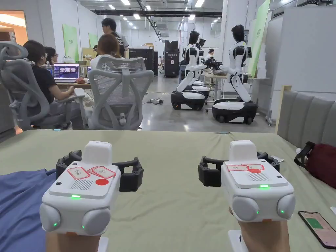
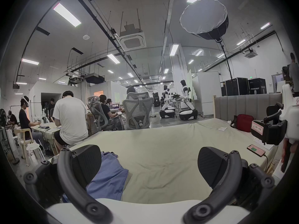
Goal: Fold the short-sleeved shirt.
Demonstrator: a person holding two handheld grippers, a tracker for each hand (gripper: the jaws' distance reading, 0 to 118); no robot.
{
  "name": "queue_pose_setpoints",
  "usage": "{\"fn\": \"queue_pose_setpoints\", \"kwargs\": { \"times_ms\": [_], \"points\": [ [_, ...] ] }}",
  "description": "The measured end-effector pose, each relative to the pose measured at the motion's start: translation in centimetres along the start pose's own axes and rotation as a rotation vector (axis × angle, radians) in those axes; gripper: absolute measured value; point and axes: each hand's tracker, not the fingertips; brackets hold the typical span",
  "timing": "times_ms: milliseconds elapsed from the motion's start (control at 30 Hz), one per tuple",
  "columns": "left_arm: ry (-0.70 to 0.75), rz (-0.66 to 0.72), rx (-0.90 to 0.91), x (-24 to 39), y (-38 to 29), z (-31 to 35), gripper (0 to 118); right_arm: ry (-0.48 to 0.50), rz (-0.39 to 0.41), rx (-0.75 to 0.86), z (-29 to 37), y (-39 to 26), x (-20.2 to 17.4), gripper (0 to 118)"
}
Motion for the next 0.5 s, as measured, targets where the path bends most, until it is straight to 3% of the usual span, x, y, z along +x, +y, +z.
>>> {"fn": "queue_pose_setpoints", "kwargs": {
  "times_ms": [500],
  "points": [
    [-0.016, 0.020, -0.005, -0.21, 0.35, -0.18, 118, 0.004, 0.002, -0.023, -0.26, -0.04, 0.00, 118]
  ]
}}
